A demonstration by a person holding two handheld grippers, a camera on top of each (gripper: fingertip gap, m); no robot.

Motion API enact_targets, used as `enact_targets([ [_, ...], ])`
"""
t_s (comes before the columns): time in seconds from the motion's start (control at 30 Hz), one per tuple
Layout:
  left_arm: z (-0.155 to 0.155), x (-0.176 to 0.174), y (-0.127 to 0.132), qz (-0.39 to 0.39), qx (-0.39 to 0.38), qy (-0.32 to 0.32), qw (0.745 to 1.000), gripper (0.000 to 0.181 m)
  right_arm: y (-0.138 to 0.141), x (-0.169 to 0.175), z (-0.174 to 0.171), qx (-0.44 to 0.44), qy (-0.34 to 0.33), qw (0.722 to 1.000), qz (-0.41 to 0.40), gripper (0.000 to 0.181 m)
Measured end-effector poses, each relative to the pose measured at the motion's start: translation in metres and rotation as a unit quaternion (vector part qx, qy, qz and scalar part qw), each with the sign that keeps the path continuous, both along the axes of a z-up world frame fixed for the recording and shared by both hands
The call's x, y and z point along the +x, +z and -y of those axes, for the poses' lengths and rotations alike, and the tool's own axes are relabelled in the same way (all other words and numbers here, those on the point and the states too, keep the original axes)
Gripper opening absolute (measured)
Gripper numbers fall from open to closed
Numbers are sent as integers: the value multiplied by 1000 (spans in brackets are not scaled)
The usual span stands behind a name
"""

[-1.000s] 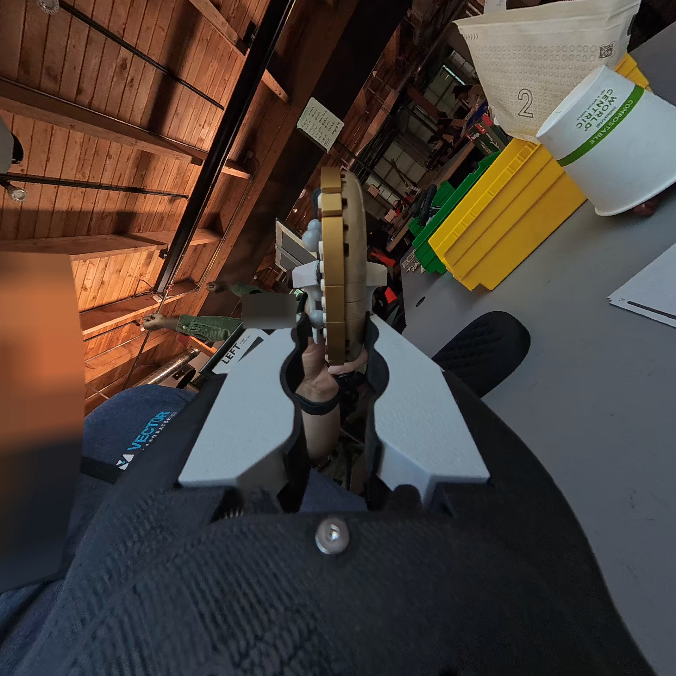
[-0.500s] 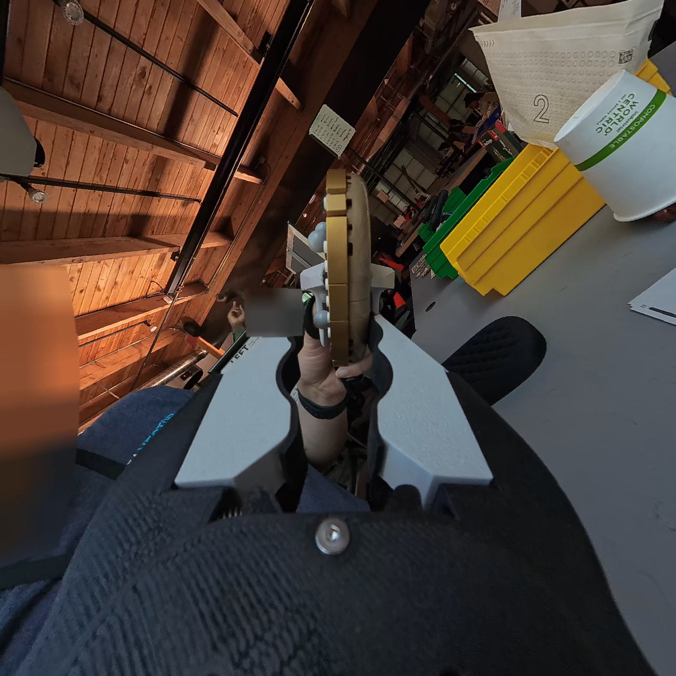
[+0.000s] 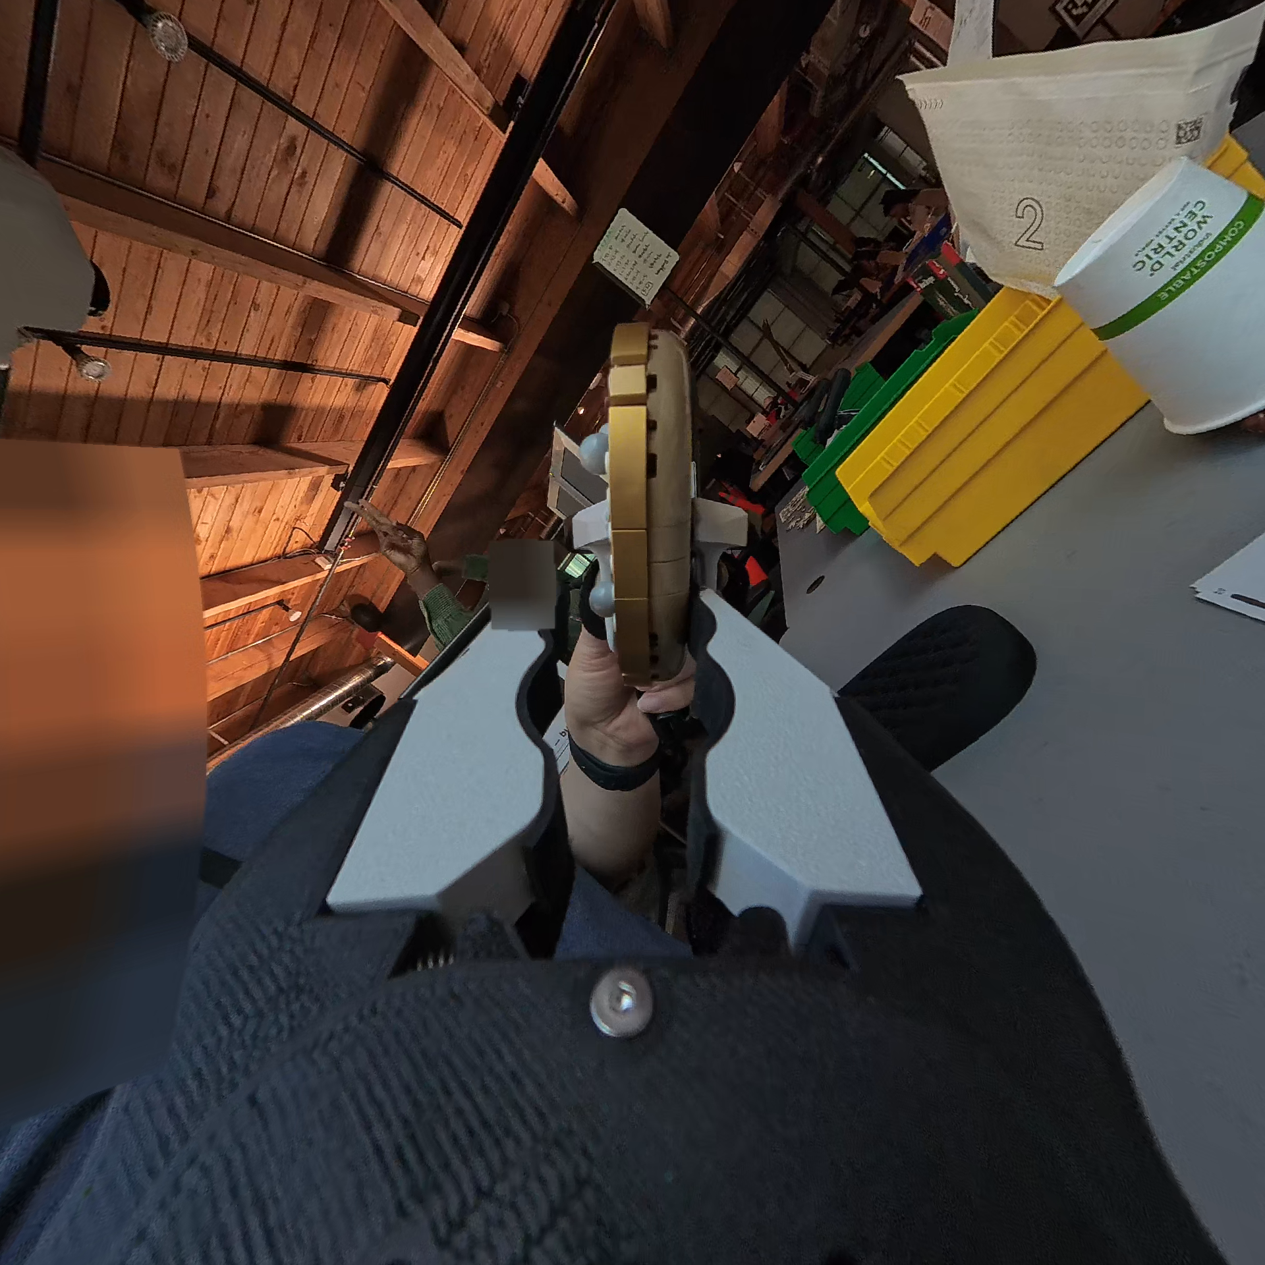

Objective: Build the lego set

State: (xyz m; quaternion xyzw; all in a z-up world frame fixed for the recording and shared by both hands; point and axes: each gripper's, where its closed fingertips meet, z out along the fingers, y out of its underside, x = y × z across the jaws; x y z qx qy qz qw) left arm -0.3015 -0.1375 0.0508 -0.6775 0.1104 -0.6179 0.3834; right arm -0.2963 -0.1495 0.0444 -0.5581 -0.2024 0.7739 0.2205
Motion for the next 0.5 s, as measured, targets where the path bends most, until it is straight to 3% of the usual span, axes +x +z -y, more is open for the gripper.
enact_targets([
  [0.5,5,3,5,-11,20,-10,1000,20,14,26,-21,34,-60,998,-8,27],
])
